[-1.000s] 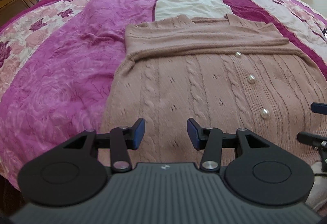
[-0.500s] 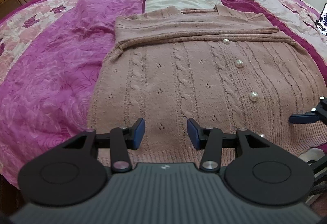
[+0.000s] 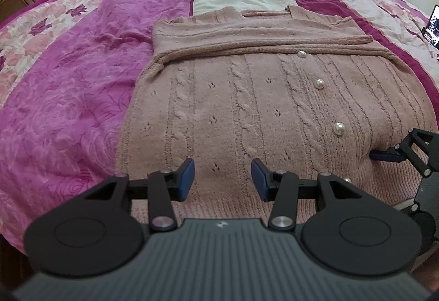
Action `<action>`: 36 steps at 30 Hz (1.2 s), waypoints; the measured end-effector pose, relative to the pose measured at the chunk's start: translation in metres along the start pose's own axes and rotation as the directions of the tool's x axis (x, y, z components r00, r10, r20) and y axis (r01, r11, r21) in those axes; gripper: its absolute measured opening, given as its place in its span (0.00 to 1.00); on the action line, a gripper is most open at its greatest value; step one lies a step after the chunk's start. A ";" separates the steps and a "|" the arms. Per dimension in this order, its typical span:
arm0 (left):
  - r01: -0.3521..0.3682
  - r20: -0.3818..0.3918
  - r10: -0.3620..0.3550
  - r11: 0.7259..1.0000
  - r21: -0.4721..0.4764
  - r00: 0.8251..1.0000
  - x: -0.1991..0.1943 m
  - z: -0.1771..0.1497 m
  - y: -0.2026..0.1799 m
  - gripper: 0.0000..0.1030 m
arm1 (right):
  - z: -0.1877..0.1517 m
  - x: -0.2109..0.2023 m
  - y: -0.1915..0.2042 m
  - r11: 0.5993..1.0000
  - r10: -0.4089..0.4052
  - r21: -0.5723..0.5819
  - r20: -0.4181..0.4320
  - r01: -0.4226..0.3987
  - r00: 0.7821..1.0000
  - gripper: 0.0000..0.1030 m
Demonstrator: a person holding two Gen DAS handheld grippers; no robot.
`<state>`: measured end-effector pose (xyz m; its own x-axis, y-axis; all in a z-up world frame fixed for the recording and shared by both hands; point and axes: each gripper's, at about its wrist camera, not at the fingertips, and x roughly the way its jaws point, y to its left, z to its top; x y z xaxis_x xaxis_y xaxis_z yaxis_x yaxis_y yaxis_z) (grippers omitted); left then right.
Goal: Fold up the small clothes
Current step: 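Move the right tool over the buttoned body and grasp the hem, then grasp the hem with the left tool while the right tool holds it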
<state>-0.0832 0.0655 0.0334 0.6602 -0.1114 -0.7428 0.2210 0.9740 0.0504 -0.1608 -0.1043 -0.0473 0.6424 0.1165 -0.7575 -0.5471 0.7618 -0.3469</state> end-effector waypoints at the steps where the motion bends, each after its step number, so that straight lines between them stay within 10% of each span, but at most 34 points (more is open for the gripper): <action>1: 0.001 -0.002 -0.001 1.000 0.001 1.000 0.001 0.000 -0.001 0.47 | -0.001 -0.002 -0.001 1.000 -0.020 0.003 0.009 0.020 1.000 0.58; 4: 0.010 -0.006 -0.010 1.000 0.010 1.000 0.002 -0.001 -0.004 0.47 | -0.004 -0.007 -0.008 0.998 -0.059 0.030 0.033 0.058 0.998 0.31; 10: 0.026 -0.005 -0.026 0.998 0.053 1.000 0.002 -0.004 -0.015 0.47 | -0.003 -0.019 -0.019 0.991 -0.073 0.116 0.092 0.062 0.993 0.10; 17: 0.056 0.011 -0.057 0.994 0.097 0.998 0.000 -0.008 -0.026 0.65 | 0.003 -0.039 -0.030 0.981 -0.120 0.172 0.166 0.091 0.979 0.09; 36: 0.048 0.082 -0.077 0.950 0.307 0.994 0.006 -0.017 -0.061 0.67 | 0.051 -0.011 -0.086 0.948 -0.215 0.283 0.227 0.147 0.950 0.09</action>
<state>-0.1050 0.0087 0.0145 0.6981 -0.2018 -0.6870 0.4622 0.8598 0.2171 -0.0933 -0.1382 0.0187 0.8497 0.0917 -0.5193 -0.2724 0.9195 -0.2833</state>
